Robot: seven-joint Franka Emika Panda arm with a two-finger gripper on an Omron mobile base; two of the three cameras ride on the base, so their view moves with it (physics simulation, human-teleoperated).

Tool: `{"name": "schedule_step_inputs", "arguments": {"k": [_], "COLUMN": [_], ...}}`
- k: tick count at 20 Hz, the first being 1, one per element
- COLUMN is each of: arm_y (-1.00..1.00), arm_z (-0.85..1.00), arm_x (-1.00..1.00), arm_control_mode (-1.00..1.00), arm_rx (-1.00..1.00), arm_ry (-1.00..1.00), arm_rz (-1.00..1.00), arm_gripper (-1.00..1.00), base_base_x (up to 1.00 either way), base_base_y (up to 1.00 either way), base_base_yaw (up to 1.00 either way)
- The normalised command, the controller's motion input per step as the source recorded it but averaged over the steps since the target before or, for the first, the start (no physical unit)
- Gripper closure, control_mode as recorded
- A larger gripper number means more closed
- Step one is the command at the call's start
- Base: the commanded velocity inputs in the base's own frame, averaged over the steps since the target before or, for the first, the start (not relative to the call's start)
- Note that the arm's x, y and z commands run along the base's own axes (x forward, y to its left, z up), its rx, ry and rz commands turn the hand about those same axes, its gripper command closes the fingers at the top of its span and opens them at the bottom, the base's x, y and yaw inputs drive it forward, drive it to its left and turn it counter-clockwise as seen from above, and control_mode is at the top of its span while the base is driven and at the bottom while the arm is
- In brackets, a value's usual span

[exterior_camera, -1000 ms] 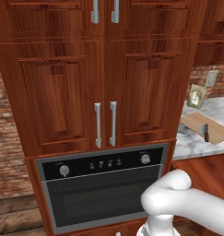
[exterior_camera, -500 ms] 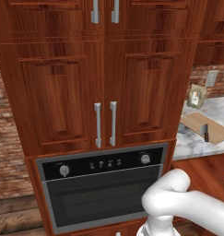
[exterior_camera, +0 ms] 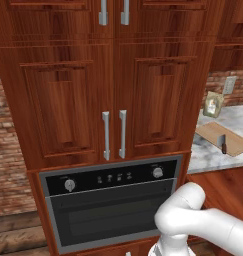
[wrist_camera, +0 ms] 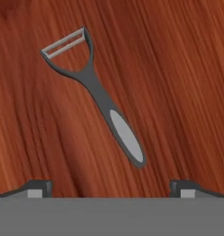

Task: Open the drawer on the right and place the cutting tools on the cutting board.

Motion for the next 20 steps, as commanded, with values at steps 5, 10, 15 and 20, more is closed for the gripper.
{"name": "schedule_step_inputs", "arguments": {"k": [5,10,15,20], "arm_y": [-0.06,-0.03,-0.13,-0.09], "arm_z": [-0.23,-0.21,-0.14,-0.17], "arm_x": [0.00,0.00,0.00,0.05], "arm_control_mode": [-1.00,-1.00,-1.00,-1.00], "arm_rx": [0.00,0.00,0.00,0.00], "arm_ry": [0.00,0.00,0.00,0.00], "arm_rz": [0.00,0.00,0.00,0.00], "arm_gripper": [-1.00,-1.00,-1.00,-1.00], "base_base_x": [0.00,0.00,0.00,0.00], "base_base_y": [0.00,0.00,0.00,0.00], "base_base_yaw": [0.00,0.00,0.00,0.00]}}
